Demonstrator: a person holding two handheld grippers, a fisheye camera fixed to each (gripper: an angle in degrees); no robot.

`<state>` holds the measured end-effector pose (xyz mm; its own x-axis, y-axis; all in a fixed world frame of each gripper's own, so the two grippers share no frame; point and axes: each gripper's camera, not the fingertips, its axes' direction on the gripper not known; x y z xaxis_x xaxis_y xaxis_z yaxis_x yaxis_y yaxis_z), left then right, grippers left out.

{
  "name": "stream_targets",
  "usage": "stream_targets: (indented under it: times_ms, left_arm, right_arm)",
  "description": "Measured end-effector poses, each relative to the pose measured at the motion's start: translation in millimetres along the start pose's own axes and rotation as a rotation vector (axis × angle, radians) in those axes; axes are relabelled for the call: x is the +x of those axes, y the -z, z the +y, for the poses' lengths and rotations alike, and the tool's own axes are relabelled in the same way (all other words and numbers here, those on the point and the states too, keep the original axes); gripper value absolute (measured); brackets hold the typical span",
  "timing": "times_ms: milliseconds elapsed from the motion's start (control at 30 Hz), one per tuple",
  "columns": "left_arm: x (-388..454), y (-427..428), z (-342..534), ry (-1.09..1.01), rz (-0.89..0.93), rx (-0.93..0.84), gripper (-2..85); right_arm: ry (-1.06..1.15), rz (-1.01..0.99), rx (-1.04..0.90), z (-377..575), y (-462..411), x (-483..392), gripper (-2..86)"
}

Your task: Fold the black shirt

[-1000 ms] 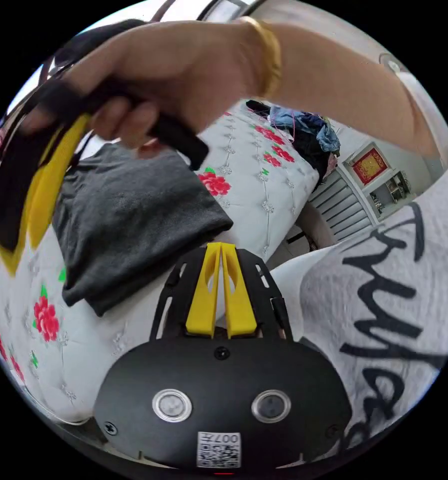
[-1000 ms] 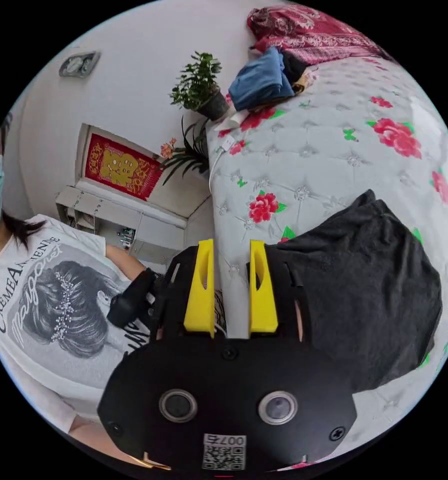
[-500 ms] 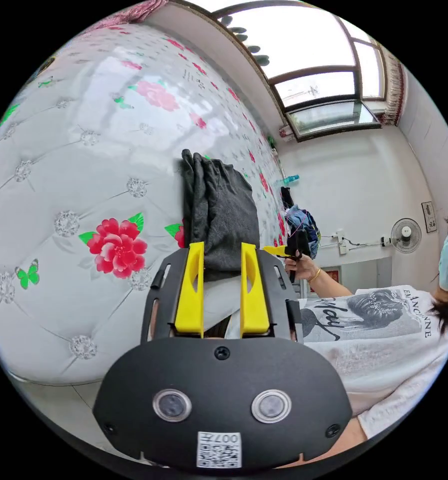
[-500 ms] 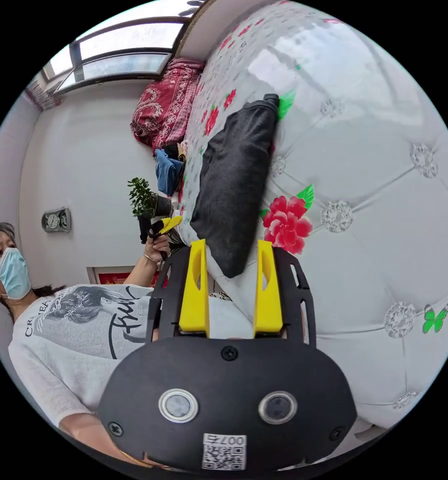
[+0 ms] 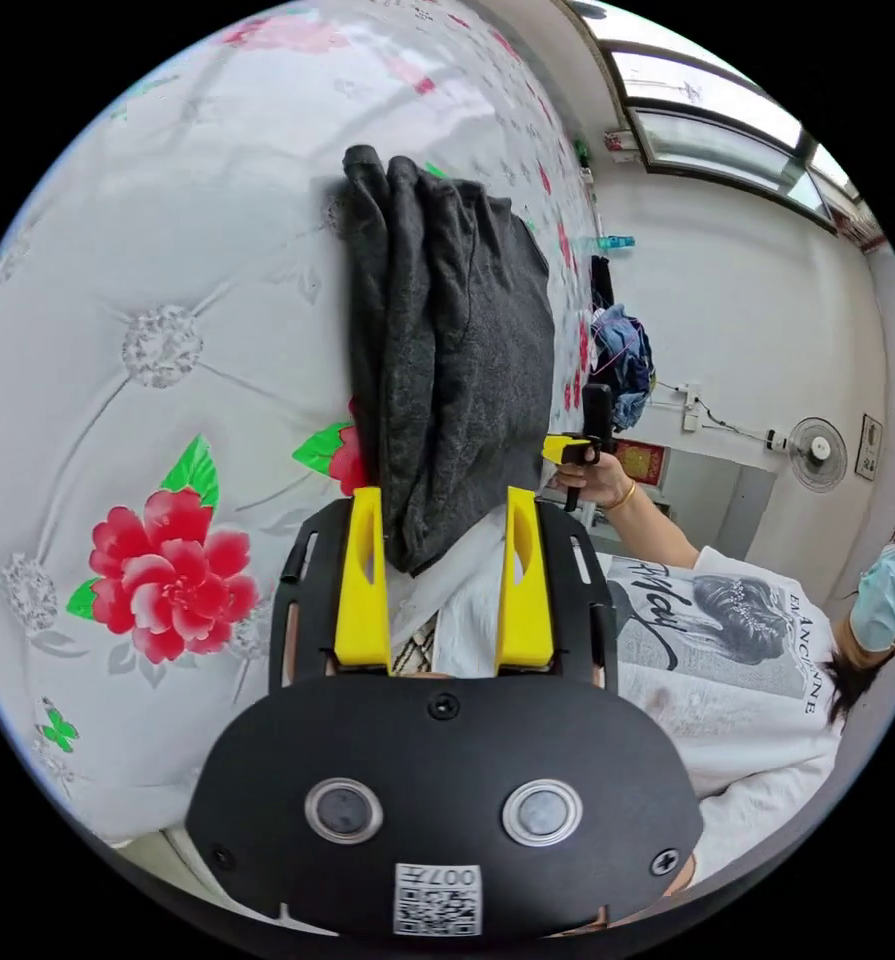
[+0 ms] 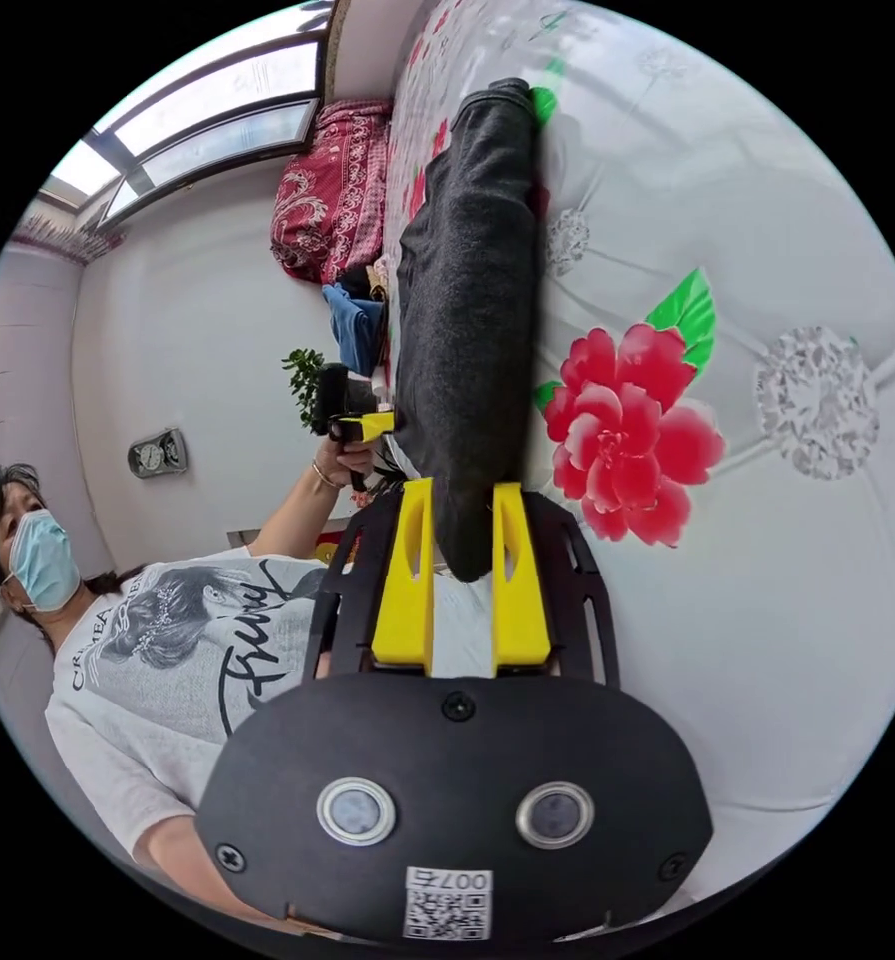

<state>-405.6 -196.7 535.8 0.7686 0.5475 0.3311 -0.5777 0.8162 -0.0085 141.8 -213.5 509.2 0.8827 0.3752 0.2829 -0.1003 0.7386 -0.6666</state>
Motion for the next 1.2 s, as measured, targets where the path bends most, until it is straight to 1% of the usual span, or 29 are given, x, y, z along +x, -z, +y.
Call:
stream_targets:
  times_ms: [33,67,133,233,333,400,467,600,667,800,900,967,1000,1067,1167,1200]
  left_arm:
    - [-6.9,-12.9,-4.4,0.009,0.03,-0.051,13.5]
    - [-12.1,-23.7,-7.1,0.017,0.011,-0.088,10.0]
    - [-17.4,-29.4,-7.5,0.028,-0.025,-0.084,5.7]
    - [-16.0,-25.8,-1.8,0.029,0.023,-0.046,4.6]
    - [9.4,-9.9,15.0,-0.013,0.05,0.01,4.1]
    - [28.1,1.8,30.6,-0.021,0.05,0.041,3.8]
    - [48.8,18.2,55.7,-0.025,0.089,0.08,3.2]
    - [68.7,51.3,95.3,-0.054,0.098,0.152,2.5]
    - [67.2,80.0,121.1,-0.074,0.097,0.194,2.2]
    - [40.3,134.6,158.1,-0.062,0.107,0.256,2.1]
    - [15.2,202.8,190.3,-0.039,0.074,0.332,2.0]
    - [12.1,274.3,219.7,-0.051,-0.014,0.418,2.0]
    - [13.6,294.1,228.3,-0.055,-0.043,0.447,2.0]
    - [25.8,371.4,265.2,-0.088,-0.17,0.567,2.1]
    - [36.6,446.2,310.0,-0.121,-0.329,0.704,2.3]
    - [35.6,456.8,317.1,-0.122,-0.355,0.724,2.3]
  right_arm:
    - [-0.006,0.001,-0.004,-1.8,0.5,-1.0,4.5]
    - [-0.011,-0.008,-0.001,-2.2,2.8,-2.0,3.4]
    - [-0.029,-0.038,0.001,-1.4,9.4,-3.7,2.0]
    - [-0.021,-0.089,0.018,2.3,26.6,-19.6,0.7]
    - [-0.005,-0.106,0.023,1.5,49.4,-53.6,0.2]
    - [0.041,-0.098,-0.005,-4.3,62.1,-83.2,0.0]
    - [0.115,-0.072,-0.067,-18.6,73.0,-127.8,-0.1]
    - [0.207,-0.019,-0.183,-51.4,69.5,-196.9,-0.1]
    - [0.251,0.011,-0.249,-77.0,51.6,-239.8,-0.1]
    - [0.258,0.016,-0.308,-127.2,3.5,-287.3,-0.1]
    - [0.3,0.029,-0.372,-181.7,-55.0,-331.9,-0.1]
    - [0.388,0.061,-0.402,-228.6,-106.2,-383.2,-0.1]
    - [0.415,0.063,-0.406,-239.8,-118.8,-397.8,-0.1]
    - [0.55,0.063,-0.41,-280.2,-167.0,-459.6,-0.1]
    - [0.708,0.049,-0.4,-321.9,-223.2,-519.9,-0.1]
    - [0.73,0.049,-0.401,-330.0,-234.5,-527.2,-0.1]
